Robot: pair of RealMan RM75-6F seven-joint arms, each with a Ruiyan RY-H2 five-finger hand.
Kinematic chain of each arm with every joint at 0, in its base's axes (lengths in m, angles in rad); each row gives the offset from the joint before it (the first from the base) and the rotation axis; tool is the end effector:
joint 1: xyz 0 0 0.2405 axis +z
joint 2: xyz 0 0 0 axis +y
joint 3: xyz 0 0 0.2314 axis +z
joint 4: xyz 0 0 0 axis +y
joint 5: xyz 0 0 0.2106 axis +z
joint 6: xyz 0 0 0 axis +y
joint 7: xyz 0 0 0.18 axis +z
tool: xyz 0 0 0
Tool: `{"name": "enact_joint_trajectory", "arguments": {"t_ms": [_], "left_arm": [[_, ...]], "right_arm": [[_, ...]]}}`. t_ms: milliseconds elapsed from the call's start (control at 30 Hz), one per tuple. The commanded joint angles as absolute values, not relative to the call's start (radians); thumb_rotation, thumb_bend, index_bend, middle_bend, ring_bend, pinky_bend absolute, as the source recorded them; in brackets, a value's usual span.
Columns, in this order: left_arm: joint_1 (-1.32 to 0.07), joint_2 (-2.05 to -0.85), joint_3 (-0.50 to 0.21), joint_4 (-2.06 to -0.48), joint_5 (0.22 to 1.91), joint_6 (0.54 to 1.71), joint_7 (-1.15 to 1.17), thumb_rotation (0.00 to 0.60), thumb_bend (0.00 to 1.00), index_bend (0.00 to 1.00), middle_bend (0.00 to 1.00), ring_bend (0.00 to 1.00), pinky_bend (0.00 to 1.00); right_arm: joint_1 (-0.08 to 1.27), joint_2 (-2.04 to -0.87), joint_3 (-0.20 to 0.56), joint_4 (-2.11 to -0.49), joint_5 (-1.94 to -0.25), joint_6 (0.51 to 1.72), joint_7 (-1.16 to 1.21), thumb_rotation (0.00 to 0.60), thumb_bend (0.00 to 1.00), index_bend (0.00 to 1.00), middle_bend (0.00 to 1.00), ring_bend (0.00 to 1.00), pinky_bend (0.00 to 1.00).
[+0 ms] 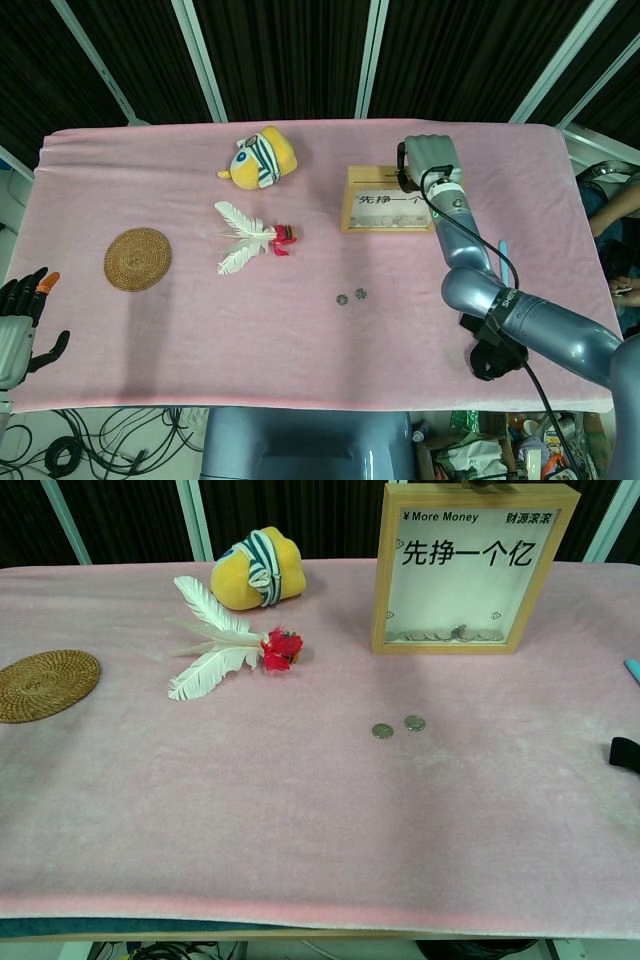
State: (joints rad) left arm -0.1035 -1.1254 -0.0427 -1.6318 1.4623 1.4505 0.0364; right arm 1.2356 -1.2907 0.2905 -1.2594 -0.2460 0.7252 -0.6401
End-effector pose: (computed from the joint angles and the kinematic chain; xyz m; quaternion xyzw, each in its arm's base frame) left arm -0.2895 0.2185 0.1392 -0.5971 -0.3998 -0.3733 0.5867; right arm -0.0606 -0.5140 0.1022 0.6617 -0.4010 0.3165 0.5488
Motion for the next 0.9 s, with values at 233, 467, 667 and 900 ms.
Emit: {"name": "enact_joint_trajectory", "arguments": {"t_ms": [233,467,667,900], "left_arm": [[-0.103,-1.126,-0.043,-1.631,1.460,1.450,0.038,0.600,0.36,0.02,0.00,0.00,0.03],[-0.104,-1.127,-0.043,-1.631,1.457,1.446,0.040,0.600,0.36,0.02,0.00,0.00,0.03],[-0.103,-1.127,-0.043,-1.632,1.456,1.446,0.041,0.600,0.36,0.02,0.00,0.00,0.03],[-0.103,-1.127,-0.043,-1.632,1.455,1.446,0.041,0.600,0.36,0.02,0.00,0.00,0.03]], "right_arm": [[1.237,-1.290,0.272,-1.252,-0.248,0.719,-0.623,0.600,0.41,0.70,0.81,0.86,0.84],[1.236,-1.284,0.257,-1.249,-0.253,0.709,-0.610,0.600,0.41,0.58,0.81,0.86,0.84],[1.237,-1.278,0.247,-1.252,-0.260,0.707,-0.599,0.600,0.41,0.53,0.81,0.85,0.84],[1.242,-1.271,0.232,-1.262,-0.263,0.709,-0.602,0.600,0.41,0.46,0.80,0.85,0.84]]}}
